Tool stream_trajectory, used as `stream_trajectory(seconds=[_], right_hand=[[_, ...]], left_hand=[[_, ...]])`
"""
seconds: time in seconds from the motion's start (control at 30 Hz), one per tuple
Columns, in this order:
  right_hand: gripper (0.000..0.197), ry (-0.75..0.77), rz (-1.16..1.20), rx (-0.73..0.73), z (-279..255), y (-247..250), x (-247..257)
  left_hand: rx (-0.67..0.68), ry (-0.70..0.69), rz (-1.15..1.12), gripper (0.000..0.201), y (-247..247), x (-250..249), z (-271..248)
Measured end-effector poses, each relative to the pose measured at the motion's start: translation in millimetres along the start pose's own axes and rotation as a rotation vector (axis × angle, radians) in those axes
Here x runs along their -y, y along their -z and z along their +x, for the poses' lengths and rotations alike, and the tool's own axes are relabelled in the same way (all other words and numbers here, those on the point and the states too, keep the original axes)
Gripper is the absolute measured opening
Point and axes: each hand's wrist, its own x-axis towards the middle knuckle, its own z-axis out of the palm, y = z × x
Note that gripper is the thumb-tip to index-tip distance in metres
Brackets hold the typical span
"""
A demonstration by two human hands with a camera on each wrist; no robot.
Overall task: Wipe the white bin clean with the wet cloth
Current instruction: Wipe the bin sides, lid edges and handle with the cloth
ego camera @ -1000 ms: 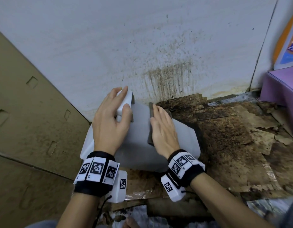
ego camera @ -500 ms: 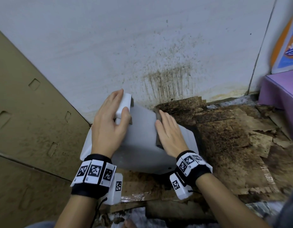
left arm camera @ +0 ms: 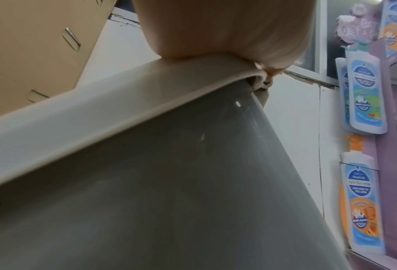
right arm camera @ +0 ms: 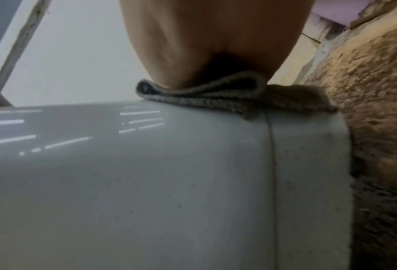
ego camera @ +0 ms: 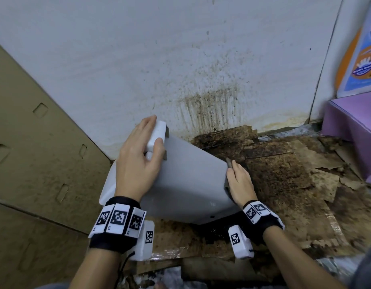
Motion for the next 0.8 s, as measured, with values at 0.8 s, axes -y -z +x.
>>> stream_trajectory(seconds=[0.8], right_hand=[[0.038,0.289,0.680,-0.080,-42,13,159]], left_hand=[[0.232,0.199,-0.282,0.064,13,5,8]])
